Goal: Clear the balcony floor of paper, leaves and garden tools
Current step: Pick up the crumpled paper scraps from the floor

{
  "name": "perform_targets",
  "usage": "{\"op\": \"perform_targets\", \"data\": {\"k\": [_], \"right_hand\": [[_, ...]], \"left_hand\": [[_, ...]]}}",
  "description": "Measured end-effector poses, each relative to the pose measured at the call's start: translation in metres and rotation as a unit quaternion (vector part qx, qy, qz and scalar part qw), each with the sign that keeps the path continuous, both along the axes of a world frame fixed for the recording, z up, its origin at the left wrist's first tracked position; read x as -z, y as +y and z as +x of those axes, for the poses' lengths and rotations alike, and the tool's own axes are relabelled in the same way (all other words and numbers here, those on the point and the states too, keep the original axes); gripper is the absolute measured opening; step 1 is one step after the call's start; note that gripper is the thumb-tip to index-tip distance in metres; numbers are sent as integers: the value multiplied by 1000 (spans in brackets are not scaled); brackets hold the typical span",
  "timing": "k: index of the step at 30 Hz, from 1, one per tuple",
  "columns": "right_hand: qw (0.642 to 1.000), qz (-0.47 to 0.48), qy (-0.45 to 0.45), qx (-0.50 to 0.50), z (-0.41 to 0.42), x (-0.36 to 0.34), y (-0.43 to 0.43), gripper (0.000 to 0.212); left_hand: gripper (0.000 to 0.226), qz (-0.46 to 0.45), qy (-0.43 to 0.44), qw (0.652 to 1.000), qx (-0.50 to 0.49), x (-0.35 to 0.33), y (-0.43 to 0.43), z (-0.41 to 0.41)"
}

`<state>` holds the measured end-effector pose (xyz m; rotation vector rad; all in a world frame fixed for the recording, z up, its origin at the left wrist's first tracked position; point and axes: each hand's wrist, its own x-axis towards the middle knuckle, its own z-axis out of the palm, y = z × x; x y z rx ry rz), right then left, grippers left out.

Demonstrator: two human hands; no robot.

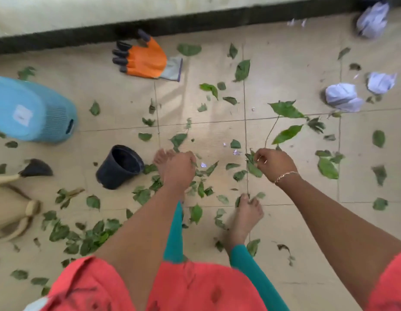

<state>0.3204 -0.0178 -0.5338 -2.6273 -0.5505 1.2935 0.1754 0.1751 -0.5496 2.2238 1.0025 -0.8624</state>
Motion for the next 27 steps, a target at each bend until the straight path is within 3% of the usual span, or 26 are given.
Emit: {"op": "perform_targets", "data": {"k": [4, 7, 8, 9, 12, 13, 14, 15, 16, 18, 20, 21, 22, 24, 25, 26, 27], "right_hand": [[995, 10, -53, -83, -2, 83, 19, 22], [985, 18, -66, -159, -8, 133, 25, 28], [982, 15, -70, -175, -9, 144, 26, 28], [979, 11, -75, -188, -10, 153, 26, 28], [971, 16, -103, -214, -12, 164, 25, 19], [972, 29, -112, -206, -12, 164, 25, 16], [974, 47, -117, -190, -11, 162, 27, 12], [976, 66, -116, -171, -9, 160, 29, 10], [978, 80, -111, -158, -8, 158, 33, 9], [978, 88, -97, -164, -5, 154, 43, 11], [970, 94, -95, -202, -4, 156, 54, 20], [966, 95, -98, -221, -4, 160, 59, 23], [962, 92, -102, -236, -3, 163, 64, 22], [957, 73, -103, -261, -1, 170, 72, 14], [956, 61, -104, -268, 1, 172, 76, 12], [957, 52, -104, -265, 2, 173, 80, 11], [960, 47, -102, -256, 3, 173, 83, 13]], "left_hand": [[33, 34, -8, 970, 242, 69, 9, 12], [34, -2, 11, 952, 305, 157, 25, 10], [35, 29, 49, 929, 366, 180, 29, 5], [37, 49, 56, 930, 360, 197, 32, -2], [37, 8, 50, 888, 457, 172, 14, 16], [36, 15, -17, 890, 456, 164, 11, 18], [34, 27, -16, 885, 464, 118, 1, 40], [30, 54, -56, 839, 538, 166, 9, 21], [24, 5, -15, 863, 505, 197, 5, 5], [16, 48, 31, 862, 503, 215, 24, 0], [11, 27, 17, 892, 451, 209, 25, 2], [15, -13, 2, 884, 467, 174, 20, 12], [19, 2, -30, 876, 481, 181, 19, 7], [18, 14, -42, 909, 414, 170, 24, 7], [19, 32, -18, 937, 349, 214, 33, -16], [19, 83, -48, 955, 280, 226, 39, -27], [18, 83, -19, 960, 266, 233, 45, -32]]}}
